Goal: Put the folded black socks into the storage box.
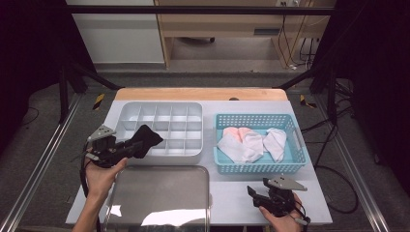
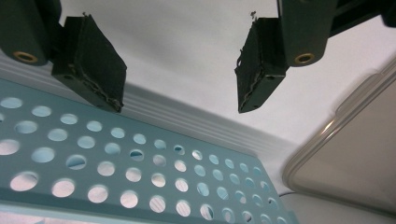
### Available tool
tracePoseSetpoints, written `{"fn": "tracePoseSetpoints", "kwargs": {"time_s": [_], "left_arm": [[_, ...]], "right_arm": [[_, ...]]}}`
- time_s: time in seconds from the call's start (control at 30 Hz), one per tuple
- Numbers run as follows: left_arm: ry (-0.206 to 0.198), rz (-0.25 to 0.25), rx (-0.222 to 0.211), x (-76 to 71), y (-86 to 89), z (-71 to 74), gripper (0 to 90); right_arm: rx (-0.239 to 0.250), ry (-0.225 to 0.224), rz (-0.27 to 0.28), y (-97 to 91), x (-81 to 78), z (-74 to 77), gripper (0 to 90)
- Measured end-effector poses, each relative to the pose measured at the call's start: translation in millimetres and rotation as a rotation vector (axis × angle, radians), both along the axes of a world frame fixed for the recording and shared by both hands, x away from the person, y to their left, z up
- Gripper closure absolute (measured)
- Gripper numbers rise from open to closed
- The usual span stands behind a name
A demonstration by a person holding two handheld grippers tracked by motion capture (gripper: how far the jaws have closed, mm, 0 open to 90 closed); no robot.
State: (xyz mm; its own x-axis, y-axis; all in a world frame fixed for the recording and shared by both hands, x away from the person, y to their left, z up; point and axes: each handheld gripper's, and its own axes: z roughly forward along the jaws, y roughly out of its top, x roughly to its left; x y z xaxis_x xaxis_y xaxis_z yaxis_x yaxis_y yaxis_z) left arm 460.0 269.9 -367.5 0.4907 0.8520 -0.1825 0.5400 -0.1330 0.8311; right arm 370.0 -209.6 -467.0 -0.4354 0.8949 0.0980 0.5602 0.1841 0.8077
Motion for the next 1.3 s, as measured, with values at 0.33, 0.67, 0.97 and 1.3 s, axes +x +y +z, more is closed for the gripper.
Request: {"fn": "tracePoseSetpoints", "kwargs": {"time_s": [0.33, 0.67, 0.97, 1.3], "left_arm": [[0.032, 0.039, 0.009, 18.5, 11.4, -2.6, 67.3], [0.100, 0.084, 0.037, 33.3, 27.9, -12.1, 67.3], [0.167, 0.107, 0.068, 37.7, 33.8, -26.5, 67.4], [0.185, 0.107, 0.139, 38.7, 30.8, -27.0, 67.7]], "right_arm": [[-0.003, 0.005, 0.006, -0.4, 0.2, -1.4, 33.1], [-0.002, 0.020, 0.013, 0.3, 1.6, -3.1, 33.1], [-0.010, 0.024, 0.021, 1.3, 3.4, -4.7, 33.1], [-0.013, 0.042, 0.028, 2.2, 5.1, -6.6, 33.0]]}}
